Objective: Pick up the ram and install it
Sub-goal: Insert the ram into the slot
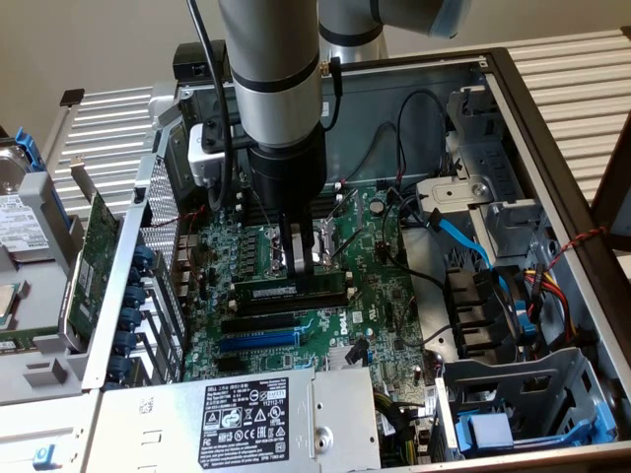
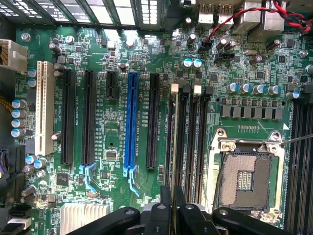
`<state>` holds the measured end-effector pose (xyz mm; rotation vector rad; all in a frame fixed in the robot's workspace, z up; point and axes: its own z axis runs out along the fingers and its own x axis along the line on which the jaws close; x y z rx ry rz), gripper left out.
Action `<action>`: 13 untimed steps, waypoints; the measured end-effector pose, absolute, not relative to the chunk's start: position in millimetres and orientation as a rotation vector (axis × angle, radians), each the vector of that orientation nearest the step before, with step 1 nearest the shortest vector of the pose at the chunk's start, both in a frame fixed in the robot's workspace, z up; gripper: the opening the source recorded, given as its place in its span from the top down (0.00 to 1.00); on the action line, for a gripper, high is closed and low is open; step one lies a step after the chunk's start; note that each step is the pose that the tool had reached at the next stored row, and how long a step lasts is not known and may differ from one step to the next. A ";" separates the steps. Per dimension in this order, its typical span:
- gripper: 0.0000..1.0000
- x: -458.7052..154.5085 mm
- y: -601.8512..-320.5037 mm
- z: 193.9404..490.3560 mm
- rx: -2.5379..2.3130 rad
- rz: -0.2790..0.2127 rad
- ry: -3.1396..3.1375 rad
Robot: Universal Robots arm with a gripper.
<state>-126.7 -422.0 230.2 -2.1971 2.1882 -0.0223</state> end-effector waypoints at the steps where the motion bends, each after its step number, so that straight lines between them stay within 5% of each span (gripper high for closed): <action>1: 0.87 -127.0 -422.1 230.1 -2.197 -0.023 2.188; 13: 0.87 -128.1 -422.3 229.4 -2.192 -0.032 2.184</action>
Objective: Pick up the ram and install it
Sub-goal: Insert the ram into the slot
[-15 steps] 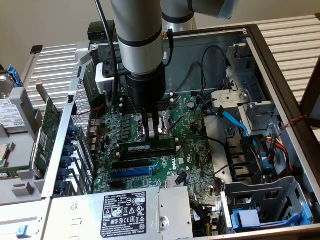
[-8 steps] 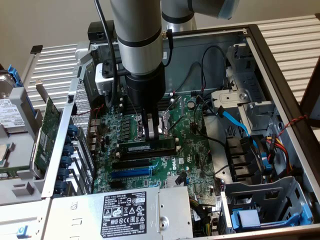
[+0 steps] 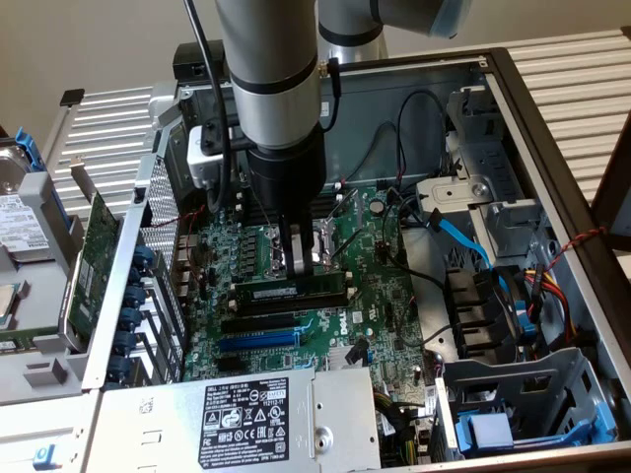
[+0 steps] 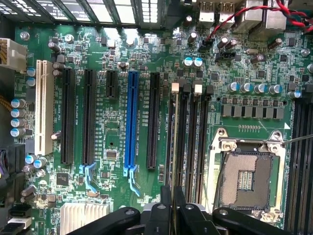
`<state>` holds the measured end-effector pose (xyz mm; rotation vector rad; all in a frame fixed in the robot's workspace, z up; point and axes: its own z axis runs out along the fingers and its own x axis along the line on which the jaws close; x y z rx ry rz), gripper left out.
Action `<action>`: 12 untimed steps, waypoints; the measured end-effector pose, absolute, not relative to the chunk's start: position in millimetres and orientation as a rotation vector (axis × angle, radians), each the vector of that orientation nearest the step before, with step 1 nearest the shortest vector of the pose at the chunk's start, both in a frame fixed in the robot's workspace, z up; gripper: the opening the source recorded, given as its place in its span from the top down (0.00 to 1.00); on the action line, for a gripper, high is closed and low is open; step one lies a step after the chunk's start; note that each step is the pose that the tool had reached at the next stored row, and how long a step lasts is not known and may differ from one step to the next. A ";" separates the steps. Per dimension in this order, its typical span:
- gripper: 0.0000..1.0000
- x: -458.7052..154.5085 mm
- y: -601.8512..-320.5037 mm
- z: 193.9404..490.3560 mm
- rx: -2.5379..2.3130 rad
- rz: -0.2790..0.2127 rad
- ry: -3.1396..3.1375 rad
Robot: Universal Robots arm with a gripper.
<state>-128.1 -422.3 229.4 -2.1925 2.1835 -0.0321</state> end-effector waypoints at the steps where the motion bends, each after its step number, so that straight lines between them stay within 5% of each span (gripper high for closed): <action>1: 0.87 -128.3 -422.3 229.4 -2.192 -0.033 2.183; 12: 0.87 -129.6 -422.7 228.8 -2.189 -0.040 2.180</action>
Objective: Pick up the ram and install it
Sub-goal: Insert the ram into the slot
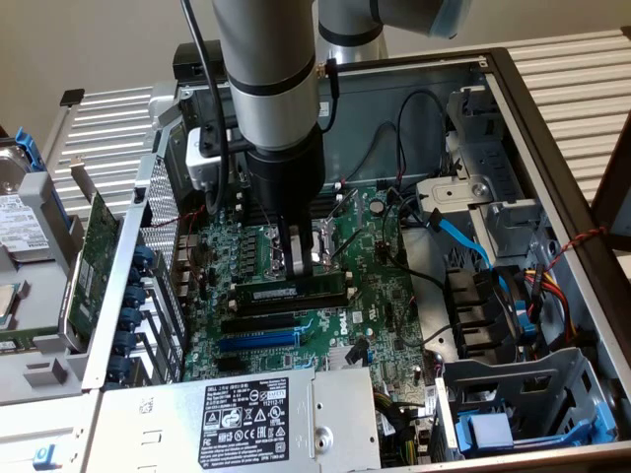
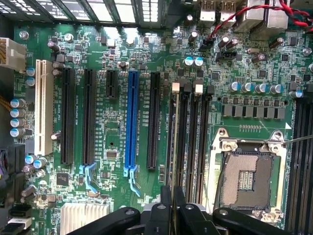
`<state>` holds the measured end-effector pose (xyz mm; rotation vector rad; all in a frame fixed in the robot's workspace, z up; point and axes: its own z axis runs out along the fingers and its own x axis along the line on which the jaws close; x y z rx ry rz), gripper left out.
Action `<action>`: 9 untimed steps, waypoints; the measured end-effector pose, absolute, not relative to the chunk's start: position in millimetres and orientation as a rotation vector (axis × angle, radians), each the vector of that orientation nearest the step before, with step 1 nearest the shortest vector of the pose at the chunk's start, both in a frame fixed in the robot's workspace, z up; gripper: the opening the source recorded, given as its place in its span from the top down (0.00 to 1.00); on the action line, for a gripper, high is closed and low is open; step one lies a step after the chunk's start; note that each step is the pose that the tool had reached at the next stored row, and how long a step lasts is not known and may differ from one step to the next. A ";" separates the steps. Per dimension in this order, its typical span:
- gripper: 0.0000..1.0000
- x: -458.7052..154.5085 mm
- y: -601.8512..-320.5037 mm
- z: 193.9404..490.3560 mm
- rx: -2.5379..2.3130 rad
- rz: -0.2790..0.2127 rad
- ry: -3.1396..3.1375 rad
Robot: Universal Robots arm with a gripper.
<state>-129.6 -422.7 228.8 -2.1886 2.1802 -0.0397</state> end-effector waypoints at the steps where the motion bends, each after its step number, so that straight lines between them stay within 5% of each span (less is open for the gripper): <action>1: 0.87 -129.7 -422.7 228.8 -2.189 -0.040 2.180; 9: 0.87 -129.9 -422.7 227.8 -2.188 -0.042 2.179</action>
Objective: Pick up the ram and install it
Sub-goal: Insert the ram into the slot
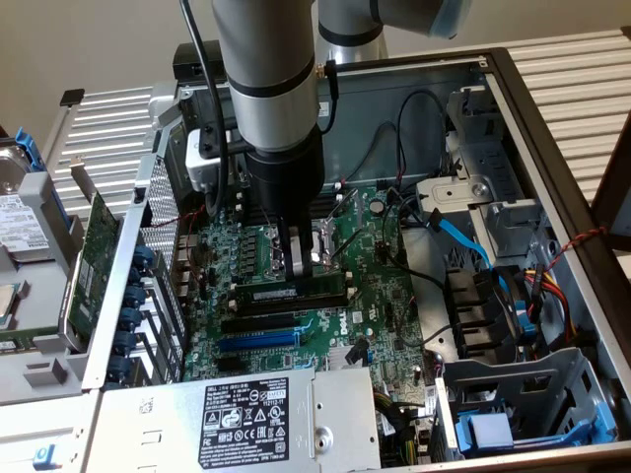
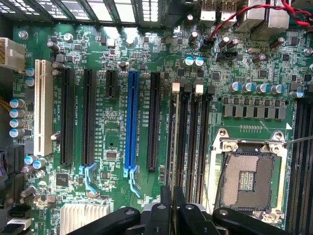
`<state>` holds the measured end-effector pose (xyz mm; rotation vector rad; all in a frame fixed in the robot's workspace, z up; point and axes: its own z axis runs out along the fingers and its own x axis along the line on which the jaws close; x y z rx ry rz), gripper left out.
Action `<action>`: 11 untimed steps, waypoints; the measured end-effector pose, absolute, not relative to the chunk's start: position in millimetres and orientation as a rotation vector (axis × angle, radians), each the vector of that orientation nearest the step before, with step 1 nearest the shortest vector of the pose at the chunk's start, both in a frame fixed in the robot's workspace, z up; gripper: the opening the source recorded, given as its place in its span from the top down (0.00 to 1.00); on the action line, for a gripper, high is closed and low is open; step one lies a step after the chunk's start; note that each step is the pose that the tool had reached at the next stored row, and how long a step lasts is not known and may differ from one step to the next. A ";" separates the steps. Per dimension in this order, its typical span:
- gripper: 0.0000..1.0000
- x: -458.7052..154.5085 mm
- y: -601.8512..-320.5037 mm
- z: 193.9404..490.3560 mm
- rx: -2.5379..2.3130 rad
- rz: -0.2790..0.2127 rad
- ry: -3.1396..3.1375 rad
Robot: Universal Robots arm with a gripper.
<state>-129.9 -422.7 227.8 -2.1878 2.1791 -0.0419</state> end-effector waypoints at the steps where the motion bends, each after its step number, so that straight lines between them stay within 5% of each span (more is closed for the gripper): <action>1: 0.87 -129.9 -422.7 227.7 -2.188 -0.042 2.179; 8: 0.87 -130.5 -422.7 226.1 -2.187 -0.044 2.178; 11: 0.79 -130.5 -422.7 225.8 -2.187 -0.044 2.178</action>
